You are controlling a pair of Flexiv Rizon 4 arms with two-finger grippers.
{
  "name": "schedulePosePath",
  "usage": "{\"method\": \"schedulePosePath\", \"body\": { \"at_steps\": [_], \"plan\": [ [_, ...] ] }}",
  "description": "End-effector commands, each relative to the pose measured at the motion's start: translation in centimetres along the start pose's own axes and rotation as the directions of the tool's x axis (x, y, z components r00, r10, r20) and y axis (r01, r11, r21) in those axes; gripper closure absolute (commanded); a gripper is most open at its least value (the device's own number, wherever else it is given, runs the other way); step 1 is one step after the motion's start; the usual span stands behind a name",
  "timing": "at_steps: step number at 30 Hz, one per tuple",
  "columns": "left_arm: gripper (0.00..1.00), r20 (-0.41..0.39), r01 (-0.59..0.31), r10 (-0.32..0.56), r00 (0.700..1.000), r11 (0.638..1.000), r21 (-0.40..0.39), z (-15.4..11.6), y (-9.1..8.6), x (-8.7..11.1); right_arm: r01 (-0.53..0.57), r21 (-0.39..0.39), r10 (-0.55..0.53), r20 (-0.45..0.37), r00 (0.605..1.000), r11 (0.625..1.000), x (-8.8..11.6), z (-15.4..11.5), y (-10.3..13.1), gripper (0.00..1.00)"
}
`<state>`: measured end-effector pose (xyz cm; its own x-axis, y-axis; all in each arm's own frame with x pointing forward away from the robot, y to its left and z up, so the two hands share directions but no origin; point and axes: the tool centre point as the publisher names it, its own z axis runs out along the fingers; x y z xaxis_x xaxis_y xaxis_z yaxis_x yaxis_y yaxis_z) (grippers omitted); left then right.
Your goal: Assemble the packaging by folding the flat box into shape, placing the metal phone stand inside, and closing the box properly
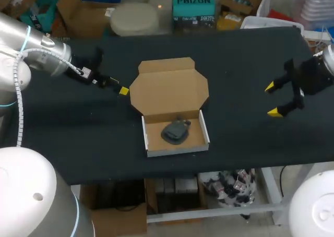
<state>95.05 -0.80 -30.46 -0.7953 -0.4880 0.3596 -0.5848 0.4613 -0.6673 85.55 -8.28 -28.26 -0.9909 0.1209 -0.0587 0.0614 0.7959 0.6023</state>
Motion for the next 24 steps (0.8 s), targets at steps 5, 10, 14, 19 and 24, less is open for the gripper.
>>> {"method": "schedulePosePath", "body": {
  "at_steps": [5,10,14,19,24],
  "plan": [
    [0.08,-0.037,-0.018,0.018,0.999,1.000,-0.002,1.9,-0.5,-0.9,0.021,0.043,-0.019,-0.045,0.999,0.999,-1.8,0.1,1.3,0.00],
    [0.14,-0.057,-0.020,0.021,0.998,1.000,0.017,2.5,-0.5,-1.1,0.040,0.068,-0.036,-0.060,0.998,0.997,-2.6,0.1,2.0,0.00],
    [0.23,-0.076,-0.022,0.024,0.997,0.999,0.027,3.2,-0.5,-0.9,0.052,0.081,-0.047,-0.067,0.997,0.995,-3.2,0.2,2.6,0.00],
    [0.34,-0.105,-0.023,0.028,0.994,0.999,0.042,3.9,-0.5,-0.4,0.065,0.099,-0.057,-0.076,0.995,0.993,-4.1,0.4,3.4,0.00],
    [0.40,-0.124,-0.023,0.028,0.992,0.999,0.041,4.8,-0.7,0.1,0.074,0.125,-0.065,-0.072,0.995,0.989,-4.8,0.7,4.1,0.00]
  ]
}}
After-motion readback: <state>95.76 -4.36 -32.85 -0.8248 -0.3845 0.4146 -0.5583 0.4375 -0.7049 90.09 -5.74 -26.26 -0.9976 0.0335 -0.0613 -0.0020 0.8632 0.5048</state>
